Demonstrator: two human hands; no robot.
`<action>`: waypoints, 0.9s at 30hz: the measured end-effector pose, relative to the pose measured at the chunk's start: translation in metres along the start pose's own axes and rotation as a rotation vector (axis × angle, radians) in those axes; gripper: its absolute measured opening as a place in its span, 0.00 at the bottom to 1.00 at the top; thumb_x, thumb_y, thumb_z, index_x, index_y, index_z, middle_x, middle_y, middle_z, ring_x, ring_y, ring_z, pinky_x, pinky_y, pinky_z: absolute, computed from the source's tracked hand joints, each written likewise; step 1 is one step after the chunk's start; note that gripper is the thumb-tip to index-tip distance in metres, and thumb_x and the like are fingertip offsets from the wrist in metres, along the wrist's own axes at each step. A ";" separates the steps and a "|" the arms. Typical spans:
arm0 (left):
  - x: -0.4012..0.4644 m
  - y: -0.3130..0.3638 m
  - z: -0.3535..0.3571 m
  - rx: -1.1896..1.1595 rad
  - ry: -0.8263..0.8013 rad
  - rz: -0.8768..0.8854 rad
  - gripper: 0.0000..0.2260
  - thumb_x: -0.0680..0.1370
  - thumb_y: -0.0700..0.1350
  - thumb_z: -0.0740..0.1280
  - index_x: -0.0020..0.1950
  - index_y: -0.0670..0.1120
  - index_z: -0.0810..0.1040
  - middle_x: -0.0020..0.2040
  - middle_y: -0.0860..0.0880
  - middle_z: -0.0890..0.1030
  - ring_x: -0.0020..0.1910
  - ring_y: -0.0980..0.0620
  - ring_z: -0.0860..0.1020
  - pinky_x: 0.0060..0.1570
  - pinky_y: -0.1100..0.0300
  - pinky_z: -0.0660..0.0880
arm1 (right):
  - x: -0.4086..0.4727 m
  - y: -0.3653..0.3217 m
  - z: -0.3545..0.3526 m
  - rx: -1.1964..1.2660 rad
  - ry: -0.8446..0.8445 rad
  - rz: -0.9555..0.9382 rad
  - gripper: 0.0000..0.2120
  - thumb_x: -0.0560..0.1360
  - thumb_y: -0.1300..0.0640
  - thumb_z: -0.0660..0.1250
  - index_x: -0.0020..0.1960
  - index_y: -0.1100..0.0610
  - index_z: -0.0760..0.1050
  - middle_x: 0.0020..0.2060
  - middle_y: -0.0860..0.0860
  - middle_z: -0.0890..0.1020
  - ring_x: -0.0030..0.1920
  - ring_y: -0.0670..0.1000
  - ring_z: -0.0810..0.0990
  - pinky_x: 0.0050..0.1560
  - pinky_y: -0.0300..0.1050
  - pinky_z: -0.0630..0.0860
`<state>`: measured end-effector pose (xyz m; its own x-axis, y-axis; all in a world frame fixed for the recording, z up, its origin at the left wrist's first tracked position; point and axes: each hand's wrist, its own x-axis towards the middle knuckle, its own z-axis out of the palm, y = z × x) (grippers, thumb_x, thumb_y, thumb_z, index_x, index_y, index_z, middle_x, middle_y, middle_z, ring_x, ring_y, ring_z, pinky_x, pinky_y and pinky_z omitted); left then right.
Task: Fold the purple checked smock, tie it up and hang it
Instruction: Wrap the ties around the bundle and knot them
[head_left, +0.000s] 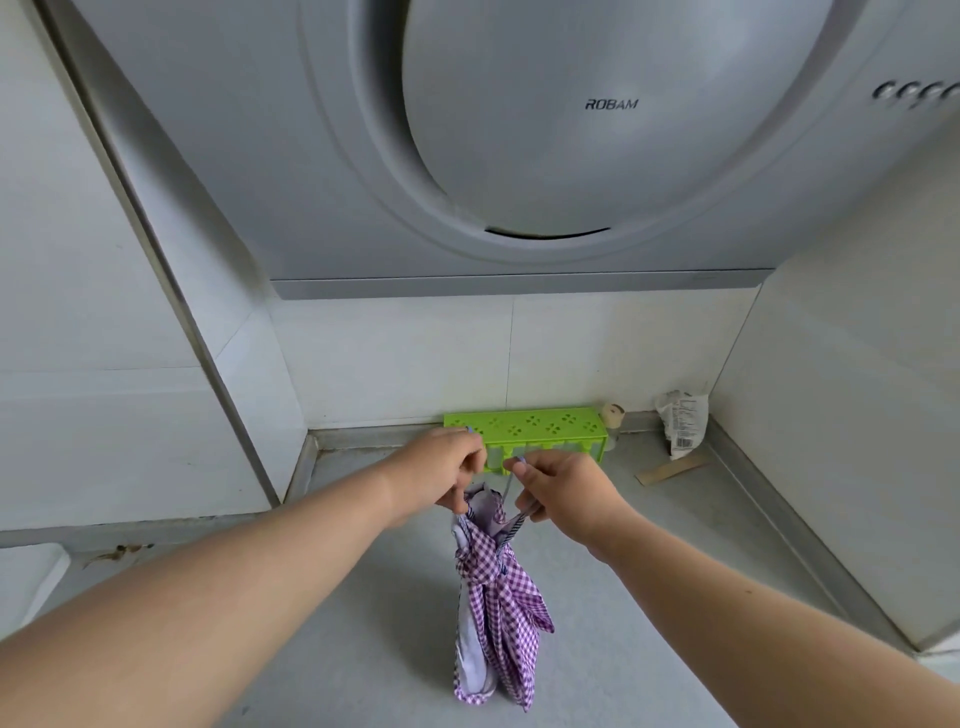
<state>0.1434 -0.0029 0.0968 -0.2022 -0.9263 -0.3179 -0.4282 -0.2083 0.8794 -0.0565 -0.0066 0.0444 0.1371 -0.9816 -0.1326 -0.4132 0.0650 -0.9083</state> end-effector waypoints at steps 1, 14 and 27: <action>0.000 0.002 0.002 0.001 0.004 -0.008 0.14 0.84 0.44 0.57 0.45 0.44 0.79 0.26 0.51 0.66 0.27 0.47 0.75 0.43 0.52 0.79 | 0.001 -0.001 -0.002 0.001 -0.013 -0.004 0.10 0.83 0.49 0.67 0.55 0.53 0.84 0.35 0.51 0.87 0.37 0.51 0.86 0.49 0.53 0.85; -0.002 0.025 0.021 0.027 -0.026 -0.002 0.18 0.88 0.48 0.56 0.73 0.61 0.78 0.46 0.44 0.70 0.40 0.48 0.77 0.48 0.45 0.84 | 0.024 -0.001 -0.011 0.365 -0.055 0.069 0.07 0.83 0.58 0.68 0.53 0.60 0.83 0.39 0.56 0.82 0.40 0.52 0.84 0.51 0.52 0.86; -0.003 0.018 0.006 0.074 -0.061 0.087 0.17 0.88 0.45 0.57 0.70 0.57 0.81 0.70 0.49 0.71 0.53 0.48 0.77 0.54 0.42 0.85 | 0.020 -0.008 0.009 0.366 -0.069 0.058 0.01 0.78 0.64 0.74 0.48 0.61 0.83 0.34 0.54 0.81 0.32 0.50 0.77 0.42 0.48 0.79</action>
<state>0.1313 -0.0017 0.1114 -0.2934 -0.9186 -0.2648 -0.4705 -0.1024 0.8764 -0.0426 -0.0248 0.0460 0.1887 -0.9608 -0.2033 -0.0744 0.1924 -0.9785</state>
